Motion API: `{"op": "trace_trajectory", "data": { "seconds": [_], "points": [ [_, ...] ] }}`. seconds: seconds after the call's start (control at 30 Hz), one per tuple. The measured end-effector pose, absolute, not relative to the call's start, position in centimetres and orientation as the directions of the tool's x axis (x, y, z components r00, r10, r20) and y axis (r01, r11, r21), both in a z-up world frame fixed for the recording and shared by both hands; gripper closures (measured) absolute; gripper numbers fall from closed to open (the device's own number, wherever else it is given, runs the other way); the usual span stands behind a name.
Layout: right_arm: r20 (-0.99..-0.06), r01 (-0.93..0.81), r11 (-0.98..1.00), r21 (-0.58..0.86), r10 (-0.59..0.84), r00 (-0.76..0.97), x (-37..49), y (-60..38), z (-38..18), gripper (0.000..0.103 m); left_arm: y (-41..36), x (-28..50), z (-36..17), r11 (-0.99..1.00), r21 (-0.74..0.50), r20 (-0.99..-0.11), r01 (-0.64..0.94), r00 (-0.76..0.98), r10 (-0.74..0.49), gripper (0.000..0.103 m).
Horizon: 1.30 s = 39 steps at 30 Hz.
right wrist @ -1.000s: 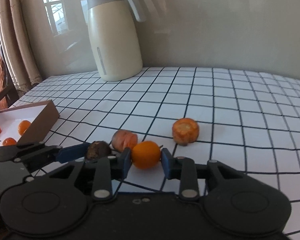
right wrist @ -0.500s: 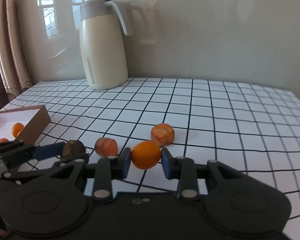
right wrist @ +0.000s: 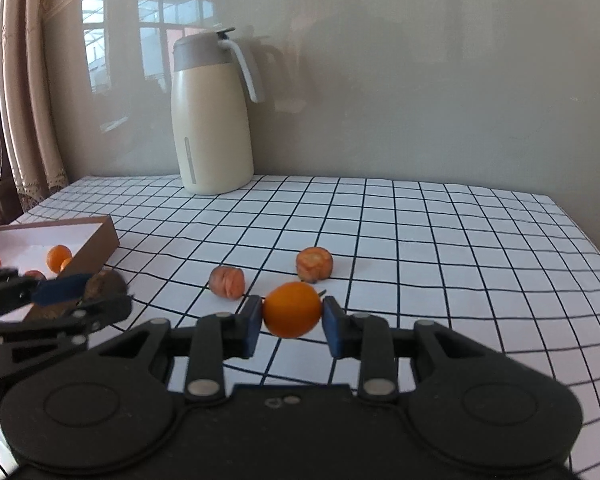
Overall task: Organize fruits
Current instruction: 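Carry the dark fruit in the left gripper toward the box while the right carries the orange there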
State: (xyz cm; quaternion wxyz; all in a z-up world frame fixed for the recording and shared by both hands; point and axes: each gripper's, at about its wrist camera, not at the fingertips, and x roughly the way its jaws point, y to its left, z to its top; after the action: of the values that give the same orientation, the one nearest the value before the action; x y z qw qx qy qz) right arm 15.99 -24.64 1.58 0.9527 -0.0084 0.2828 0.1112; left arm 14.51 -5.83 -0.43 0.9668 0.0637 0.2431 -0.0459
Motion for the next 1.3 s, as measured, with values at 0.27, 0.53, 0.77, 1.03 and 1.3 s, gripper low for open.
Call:
{"op": "trace_trajectory", "data": {
  "seconds": [0.27, 0.53, 0.77, 1.03, 1.3],
  "points": [
    [-0.526, -0.233, 0.972, 0.042, 0.22, 0.822, 12.9, -24.2, 2.4, 0.079, -4.6, 11.3, 0.5, 0.987, 0.118, -0.455, 0.11, 0.89, -0.045, 0.065],
    [-0.497, -0.248, 0.968, 0.044, 0.236, 0.835, 9.1, -24.6, 4.0, 0.079, -2.4, 8.0, 2.0, 0.99, 0.122, -0.419, 0.065, 0.908, -0.008, 0.065],
    [-0.48, -0.284, 0.957, 0.055, 0.274, 0.833, 6.3, -23.6, 5.0, 0.079, -0.6, 5.2, 3.1, 0.992, 0.12, -0.402, 0.027, 0.915, 0.024, 0.065],
    [-0.461, -0.378, 0.925, 0.037, 0.351, 0.815, 4.3, -19.9, 5.9, 0.079, 2.4, 2.4, 3.9, 0.992, 0.122, -0.385, -0.045, 0.919, 0.089, 0.065],
    [-0.455, -0.459, 0.888, 0.035, 0.423, 0.783, 3.5, -16.4, 6.2, 0.079, 5.6, 0.6, 4.4, 0.986, 0.114, -0.368, -0.122, 0.917, 0.156, 0.065]
  ]
}}
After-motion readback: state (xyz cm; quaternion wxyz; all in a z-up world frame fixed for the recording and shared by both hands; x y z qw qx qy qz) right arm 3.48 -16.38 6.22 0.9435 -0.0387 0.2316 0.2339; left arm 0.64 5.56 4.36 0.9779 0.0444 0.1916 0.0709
